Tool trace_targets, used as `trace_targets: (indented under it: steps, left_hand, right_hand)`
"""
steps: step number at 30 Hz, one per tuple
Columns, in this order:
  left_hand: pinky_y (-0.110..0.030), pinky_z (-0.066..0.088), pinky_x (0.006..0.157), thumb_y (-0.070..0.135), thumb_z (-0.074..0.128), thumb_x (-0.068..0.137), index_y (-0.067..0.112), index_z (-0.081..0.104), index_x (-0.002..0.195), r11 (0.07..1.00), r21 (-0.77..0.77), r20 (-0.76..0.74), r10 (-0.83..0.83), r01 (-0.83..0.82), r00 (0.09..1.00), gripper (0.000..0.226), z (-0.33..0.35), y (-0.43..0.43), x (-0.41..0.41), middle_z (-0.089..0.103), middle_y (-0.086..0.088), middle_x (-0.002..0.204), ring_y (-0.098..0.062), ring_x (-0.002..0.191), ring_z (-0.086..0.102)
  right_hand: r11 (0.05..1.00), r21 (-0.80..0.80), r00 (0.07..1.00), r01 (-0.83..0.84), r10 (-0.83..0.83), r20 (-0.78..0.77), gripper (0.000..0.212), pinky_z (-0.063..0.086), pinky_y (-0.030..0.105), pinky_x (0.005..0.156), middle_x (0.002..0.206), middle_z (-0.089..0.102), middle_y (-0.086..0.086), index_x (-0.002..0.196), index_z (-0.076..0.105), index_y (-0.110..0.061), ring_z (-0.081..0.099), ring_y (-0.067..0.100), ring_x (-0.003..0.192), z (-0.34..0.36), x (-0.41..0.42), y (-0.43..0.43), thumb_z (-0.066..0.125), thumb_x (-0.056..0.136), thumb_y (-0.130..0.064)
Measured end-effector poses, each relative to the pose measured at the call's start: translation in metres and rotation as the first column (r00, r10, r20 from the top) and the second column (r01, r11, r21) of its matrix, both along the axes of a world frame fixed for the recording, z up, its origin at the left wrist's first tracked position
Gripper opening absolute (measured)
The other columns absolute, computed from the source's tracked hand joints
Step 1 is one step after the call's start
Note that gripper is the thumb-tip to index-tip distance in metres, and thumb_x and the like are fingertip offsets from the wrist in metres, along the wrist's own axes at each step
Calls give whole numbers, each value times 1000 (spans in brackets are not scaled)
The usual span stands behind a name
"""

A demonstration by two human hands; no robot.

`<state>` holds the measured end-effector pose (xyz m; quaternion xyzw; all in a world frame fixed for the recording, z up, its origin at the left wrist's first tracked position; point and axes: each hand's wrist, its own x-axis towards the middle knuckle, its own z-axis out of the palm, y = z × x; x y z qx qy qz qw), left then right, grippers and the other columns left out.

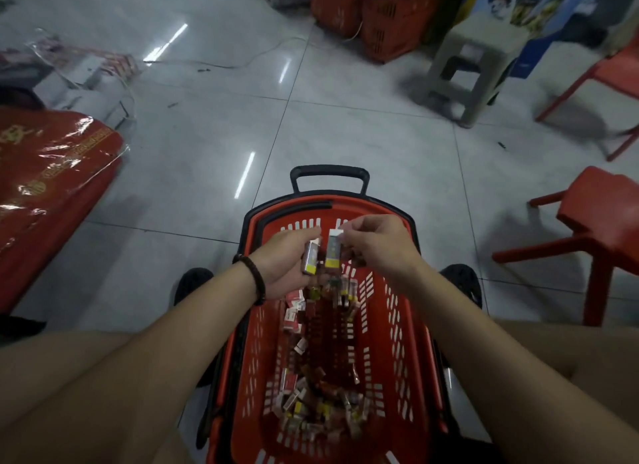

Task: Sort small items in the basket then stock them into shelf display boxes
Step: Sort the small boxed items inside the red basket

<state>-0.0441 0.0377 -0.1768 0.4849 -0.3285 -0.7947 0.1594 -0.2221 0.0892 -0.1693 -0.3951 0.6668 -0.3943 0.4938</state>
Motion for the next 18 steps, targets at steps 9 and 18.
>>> trace_targets:
  steps: [9, 18]
  left_hand:
    - [-48, 59, 99, -5, 57, 102, -9, 60, 126, 1000, -9, -111, -10, 9, 994, 25, -9, -7, -43, 70, -24, 121, -30, 105, 73]
    - [-51, 60, 97, 30, 74, 98, 19, 69, 115, 987, 62, 426, 109, -150, 898, 21, -131, 12, -86, 68, -4, 115, -29, 113, 66]
  right_hand:
    - [995, 60, 995, -78, 82, -62, 8, 67, 34, 70, 84, 80, 16, 95, 80, -1, 79, 31, 75, 8, -37, -11, 84, 89, -2]
    - [868, 307, 683, -390, 496, -536, 28, 60, 38, 98, 123, 75, -4, 124, 77, -21, 70, 14, 108, 3, -112, -32, 69, 103, -36]
